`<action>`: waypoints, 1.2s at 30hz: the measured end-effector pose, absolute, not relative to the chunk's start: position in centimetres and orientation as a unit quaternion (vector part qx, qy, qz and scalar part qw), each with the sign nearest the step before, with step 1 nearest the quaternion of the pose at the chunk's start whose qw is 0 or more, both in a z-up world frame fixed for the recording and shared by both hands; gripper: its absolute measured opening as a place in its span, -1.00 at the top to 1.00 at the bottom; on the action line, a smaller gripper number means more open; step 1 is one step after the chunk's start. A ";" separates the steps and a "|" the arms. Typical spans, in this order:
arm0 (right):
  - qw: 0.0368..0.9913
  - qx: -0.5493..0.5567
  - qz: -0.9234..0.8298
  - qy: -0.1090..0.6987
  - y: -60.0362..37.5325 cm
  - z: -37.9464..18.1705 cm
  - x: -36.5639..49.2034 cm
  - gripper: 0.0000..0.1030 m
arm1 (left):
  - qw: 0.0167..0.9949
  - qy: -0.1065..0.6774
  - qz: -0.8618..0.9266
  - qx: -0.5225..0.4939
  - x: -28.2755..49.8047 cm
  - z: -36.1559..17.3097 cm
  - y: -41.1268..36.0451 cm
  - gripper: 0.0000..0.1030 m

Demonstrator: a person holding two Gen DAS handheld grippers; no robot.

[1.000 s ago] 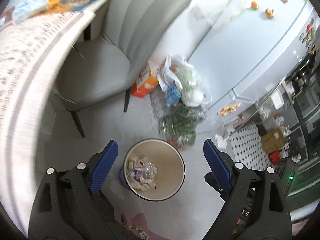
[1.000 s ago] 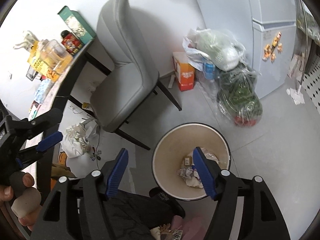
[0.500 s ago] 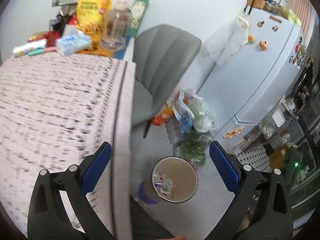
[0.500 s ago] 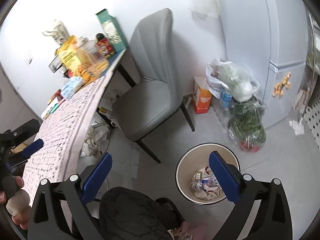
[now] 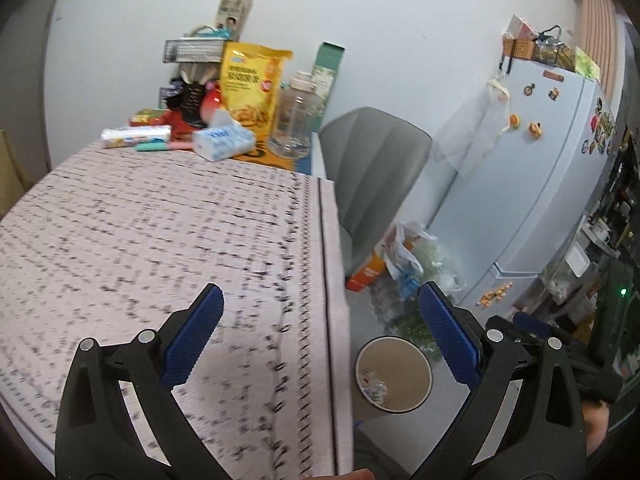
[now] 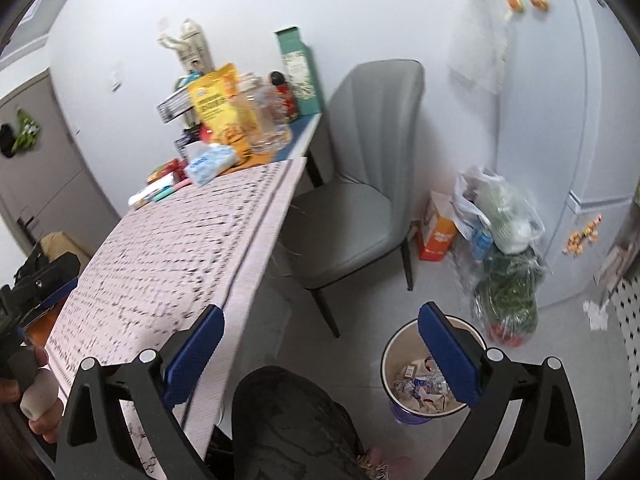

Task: Collect trash

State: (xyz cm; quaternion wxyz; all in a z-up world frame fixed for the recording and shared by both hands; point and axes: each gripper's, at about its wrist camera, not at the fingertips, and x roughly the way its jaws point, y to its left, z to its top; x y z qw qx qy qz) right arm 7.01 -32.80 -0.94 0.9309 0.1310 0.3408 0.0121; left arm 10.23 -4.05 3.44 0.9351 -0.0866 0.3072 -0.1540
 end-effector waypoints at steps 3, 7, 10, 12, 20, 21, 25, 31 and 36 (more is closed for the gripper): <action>0.932 0.126 0.027 0.337 -31.4 -0.3 6.5 -0.85 | 0.941 0.297 -0.144 -0.075 8.5 4.0 -2.8 -0.88; 0.933 0.125 0.042 0.335 -29.9 0.2 5.4 -0.85 | 0.945 0.292 -0.128 -0.066 6.5 3.9 -1.5 -0.88; 0.934 0.118 0.053 0.332 -28.8 0.5 4.5 -0.85 | 0.947 0.292 -0.116 -0.072 5.2 3.8 -0.4 -0.88; 0.936 0.114 0.058 0.327 -28.3 0.6 3.9 -0.85 | 0.948 0.291 -0.107 -0.070 4.5 3.8 0.1 -0.88; 0.942 0.105 0.069 0.312 -26.6 1.1 2.9 -0.85 | 0.951 0.287 -0.092 -0.064 3.4 4.1 0.3 -0.88; 0.942 0.103 0.069 0.311 -26.6 1.1 2.9 -0.85 | 0.952 0.286 -0.092 -0.064 3.5 4.1 0.2 -0.88; 0.944 0.102 0.065 0.307 -27.0 0.9 2.8 -0.85 | 0.954 0.279 -0.088 -0.064 3.5 4.3 -0.1 -0.88; 0.943 0.103 0.060 0.311 -27.2 0.5 3.1 -0.85 | 0.952 0.283 -0.095 -0.060 3.4 3.9 -0.4 -0.88; 0.945 0.104 0.053 0.306 -27.3 0.7 3.2 -0.85 | 0.952 0.285 -0.095 -0.062 3.5 3.8 -0.2 -0.88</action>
